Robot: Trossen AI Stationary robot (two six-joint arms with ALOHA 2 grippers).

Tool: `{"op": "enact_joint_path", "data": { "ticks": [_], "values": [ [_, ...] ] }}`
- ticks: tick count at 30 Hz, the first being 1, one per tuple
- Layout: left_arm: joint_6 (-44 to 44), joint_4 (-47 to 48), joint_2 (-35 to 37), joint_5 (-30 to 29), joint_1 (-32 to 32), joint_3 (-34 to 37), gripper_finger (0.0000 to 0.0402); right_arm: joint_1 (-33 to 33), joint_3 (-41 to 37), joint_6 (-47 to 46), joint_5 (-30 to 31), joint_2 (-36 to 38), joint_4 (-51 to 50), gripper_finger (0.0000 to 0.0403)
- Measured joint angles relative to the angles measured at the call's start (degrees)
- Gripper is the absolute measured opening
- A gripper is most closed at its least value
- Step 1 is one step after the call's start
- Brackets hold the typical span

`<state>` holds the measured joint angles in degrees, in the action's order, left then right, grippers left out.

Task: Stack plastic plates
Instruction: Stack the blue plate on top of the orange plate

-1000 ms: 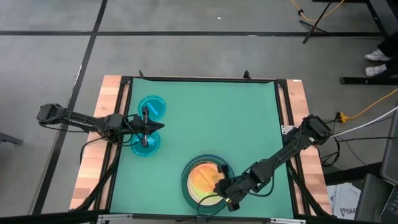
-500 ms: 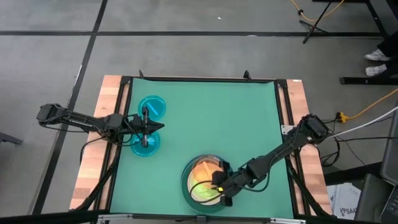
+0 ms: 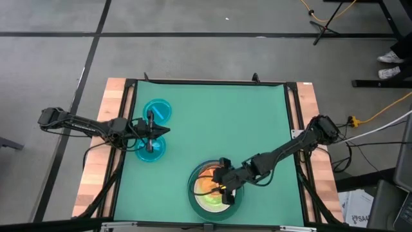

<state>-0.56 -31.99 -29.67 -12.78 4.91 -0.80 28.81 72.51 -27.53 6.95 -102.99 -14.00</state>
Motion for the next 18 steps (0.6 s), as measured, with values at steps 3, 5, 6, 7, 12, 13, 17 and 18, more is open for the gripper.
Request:
{"op": "enact_joint_path", "data": {
  "ticks": [3, 5, 6, 7, 12, 13, 17, 18],
  "values": [
    [-0.05, 0.18, -0.02, -0.02, -0.02, 0.00, 0.0004, -1.86, 0.00, 4.00, -0.90, 0.11, -1.88, 0.0169],
    [-0.03, 0.07, -0.01, 0.03, -0.02, 0.00, 0.0004, -3.53, -0.02, 6.38, -1.35, 0.25, -2.95, 0.0169],
    [-0.01, 0.00, 0.00, 0.13, -0.02, 0.00, 0.0004, -4.22, -0.02, 7.68, -1.46, 0.36, -2.94, 0.0169],
    [0.00, 0.01, 0.00, 0.21, 0.00, 0.00, 0.0004, -4.86, -0.02, 9.17, -1.51, 0.53, -2.72, 0.0169],
    [0.04, 0.28, -0.02, 0.20, 0.00, 0.00, 0.0004, -8.15, -5.97, 13.56, -1.63, 3.90, 1.54, 0.0169],
    [0.04, 0.29, -0.02, 0.12, -0.01, 0.00, 0.0004, -8.96, -8.52, 14.01, -1.65, 5.16, 3.36, 0.0169],
    [0.30, 1.00, -0.02, -1.95, 0.00, 0.00, 0.0004, -13.15, -20.44, 15.96, 0.97, 11.32, 15.25, 0.0169],
    [0.31, 1.32, -0.02, -3.02, 0.00, 0.00, 0.0004, -14.45, -23.43, 16.91, 1.76, 12.68, 18.87, 0.0169]
  ]
}}
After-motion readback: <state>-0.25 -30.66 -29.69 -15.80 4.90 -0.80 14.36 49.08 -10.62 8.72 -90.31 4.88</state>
